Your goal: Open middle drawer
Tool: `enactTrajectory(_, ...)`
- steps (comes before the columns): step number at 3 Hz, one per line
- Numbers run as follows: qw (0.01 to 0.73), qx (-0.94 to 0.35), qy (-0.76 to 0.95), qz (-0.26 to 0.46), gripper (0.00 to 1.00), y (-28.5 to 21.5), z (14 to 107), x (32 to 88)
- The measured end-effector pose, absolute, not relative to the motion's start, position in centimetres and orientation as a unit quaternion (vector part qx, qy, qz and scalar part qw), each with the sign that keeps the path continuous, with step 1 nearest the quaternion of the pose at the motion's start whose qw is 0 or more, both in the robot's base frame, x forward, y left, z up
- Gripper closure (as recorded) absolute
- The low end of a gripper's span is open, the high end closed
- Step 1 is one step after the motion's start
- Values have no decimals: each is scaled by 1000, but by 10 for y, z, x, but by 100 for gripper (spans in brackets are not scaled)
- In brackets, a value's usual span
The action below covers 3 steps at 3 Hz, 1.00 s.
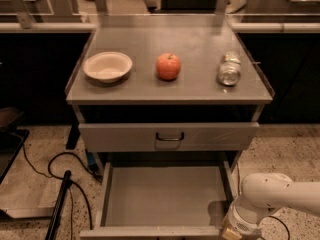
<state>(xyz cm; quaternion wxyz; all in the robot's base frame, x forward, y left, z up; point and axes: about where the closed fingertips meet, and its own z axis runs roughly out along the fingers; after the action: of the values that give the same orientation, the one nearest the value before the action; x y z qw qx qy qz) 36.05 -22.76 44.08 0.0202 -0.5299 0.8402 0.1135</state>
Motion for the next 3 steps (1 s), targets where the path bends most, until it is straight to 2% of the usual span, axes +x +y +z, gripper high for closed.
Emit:
enactTrajectory(1,20,-530,840,114,82,-228,441,360)
enactTrajectory(3,20,-530,840,114,36,-228,441,360)
